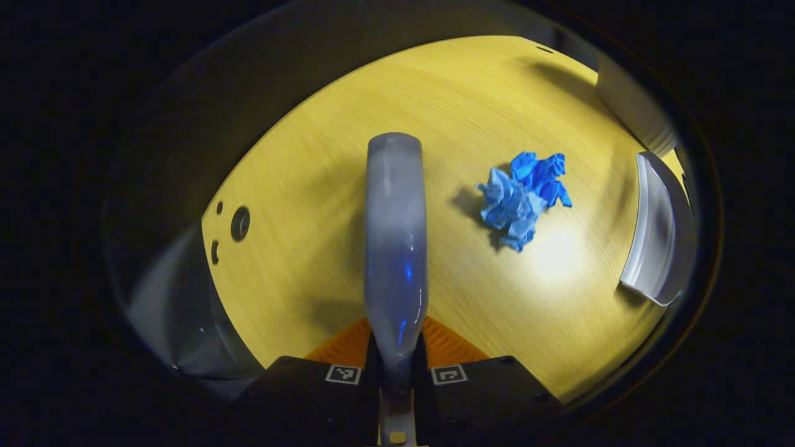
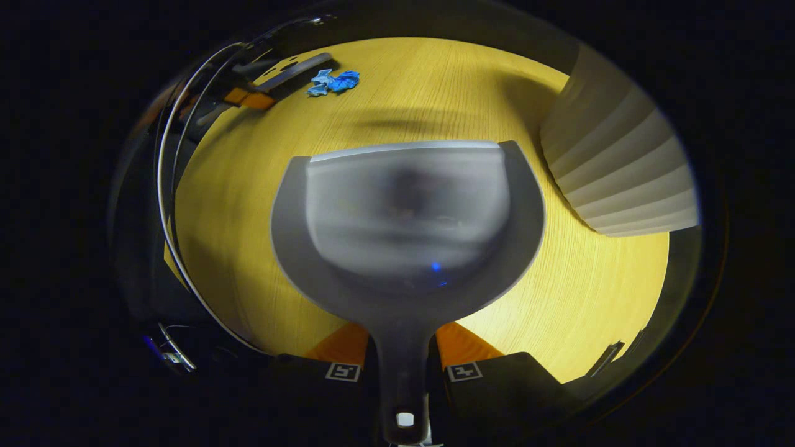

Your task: Pick up the small broom and dustpan from the desktop, sweep the trash into the dustpan with the broom, and then empty the trash into the garbage bin.

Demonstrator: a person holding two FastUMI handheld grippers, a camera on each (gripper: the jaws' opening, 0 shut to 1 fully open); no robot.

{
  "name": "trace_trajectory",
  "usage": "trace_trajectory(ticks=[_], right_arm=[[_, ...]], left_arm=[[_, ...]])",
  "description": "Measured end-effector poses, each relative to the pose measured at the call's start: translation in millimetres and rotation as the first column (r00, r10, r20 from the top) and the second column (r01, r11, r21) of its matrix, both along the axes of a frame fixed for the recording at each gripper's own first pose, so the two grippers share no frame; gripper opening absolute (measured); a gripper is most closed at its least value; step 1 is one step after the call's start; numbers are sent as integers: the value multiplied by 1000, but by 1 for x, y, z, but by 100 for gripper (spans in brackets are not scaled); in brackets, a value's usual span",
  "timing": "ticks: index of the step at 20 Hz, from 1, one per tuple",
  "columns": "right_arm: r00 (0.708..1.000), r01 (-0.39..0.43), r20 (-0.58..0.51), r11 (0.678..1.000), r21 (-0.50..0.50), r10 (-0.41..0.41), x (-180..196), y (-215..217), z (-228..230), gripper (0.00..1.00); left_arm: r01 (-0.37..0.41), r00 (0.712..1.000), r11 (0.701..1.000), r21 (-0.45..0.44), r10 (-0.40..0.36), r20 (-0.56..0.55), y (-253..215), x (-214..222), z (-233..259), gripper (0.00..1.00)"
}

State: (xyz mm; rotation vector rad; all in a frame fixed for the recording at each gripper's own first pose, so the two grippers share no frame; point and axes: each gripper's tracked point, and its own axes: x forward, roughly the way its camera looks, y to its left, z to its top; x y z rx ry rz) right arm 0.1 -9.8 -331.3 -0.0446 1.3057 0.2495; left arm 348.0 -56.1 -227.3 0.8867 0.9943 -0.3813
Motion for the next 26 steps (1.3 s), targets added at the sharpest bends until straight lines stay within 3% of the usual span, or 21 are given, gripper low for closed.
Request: trace_trajectory(ticks=[4,7,10,13,18,20,23,26], right_arm=[[1000,-24,19,1000,2,24,-1,2,0,35],[999,-38,30,999,4,38,-2,3,0,35],[998,-44,39,999,6,44,3,4,10,35],[996,-67,58,998,-3,67,1,4,8,35],[994,-72,81,997,-2,72,-3,0,6,35],[994,-67,89,998,1,67,-4,3,6,35],[993,-63,99,998,2,63,-8,4,5,35],[992,-58,112,998,9,57,-15,8,9,35]], left_arm=[[113,993,993,42,-111,-48,-21,5,-3,27],[224,971,974,22,-221,-95,-47,-4,-8,27],[445,883,896,13,-436,-173,-79,-34,-25,27],[576,801,817,25,-557,-220,-100,-70,-41,27],[514,766,845,-145,-529,-366,-128,-156,-59,27],[466,766,865,-187,-500,-402,-132,-179,-63,27],[421,760,866,-269,-499,-417,-138,-207,-56,27],[305,771,888,-345,-443,-458,-144,-231,-59,27]])
